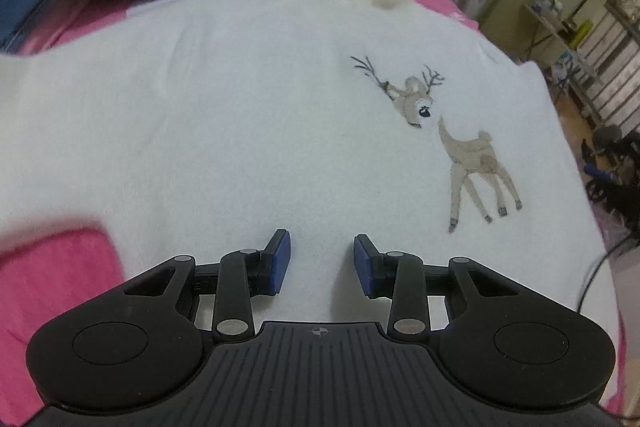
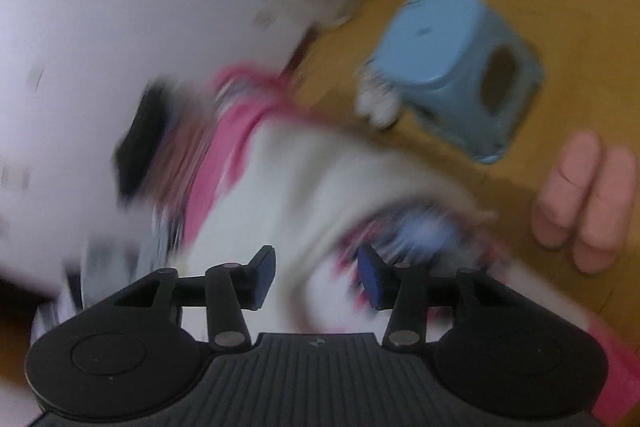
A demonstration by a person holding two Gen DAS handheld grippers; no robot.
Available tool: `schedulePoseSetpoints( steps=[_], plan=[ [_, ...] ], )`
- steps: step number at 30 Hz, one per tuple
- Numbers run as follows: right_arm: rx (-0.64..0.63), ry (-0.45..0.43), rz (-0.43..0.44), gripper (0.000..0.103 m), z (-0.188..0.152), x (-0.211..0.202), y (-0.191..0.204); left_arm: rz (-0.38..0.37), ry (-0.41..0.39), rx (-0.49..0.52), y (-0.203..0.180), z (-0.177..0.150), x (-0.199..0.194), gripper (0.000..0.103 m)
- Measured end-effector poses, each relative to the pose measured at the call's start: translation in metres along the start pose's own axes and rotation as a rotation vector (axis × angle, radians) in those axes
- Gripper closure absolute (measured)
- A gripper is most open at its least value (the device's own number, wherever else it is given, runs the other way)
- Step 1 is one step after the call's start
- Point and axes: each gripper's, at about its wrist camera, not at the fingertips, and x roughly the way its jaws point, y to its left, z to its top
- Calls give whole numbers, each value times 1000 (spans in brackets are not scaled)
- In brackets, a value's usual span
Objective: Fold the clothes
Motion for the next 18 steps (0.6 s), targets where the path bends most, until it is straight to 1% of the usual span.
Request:
schedulePoseSetpoints(
  steps=[2, 4, 9, 11, 15, 17, 18],
  plan=[
    [75, -26, -12, 50, 11, 7, -15, -4, -3, -17, 3, -1, 4, 68],
    [102, -43, -4, 49, 14, 12, -20, 0, -11, -14, 2, -3, 5, 68],
    [-100, -27, 60, 49, 2, 23, 23, 0, -43, 10, 1, -7, 3, 68],
    [-259, 16, 95, 50, -17, 38, 59, -1, -68, 4, 2, -8, -2, 68],
    [-594, 111, 165, 50, -59, 71, 134, 22, -148, -4, 4, -4, -12, 68],
    [-741, 162, 173, 52, -85, 98, 165, 33, -158, -5, 7, 0, -9, 68],
    [-813, 188, 176, 52, -98, 112, 180, 48, -145, -12, 9, 1, -5, 68]
  ],
)
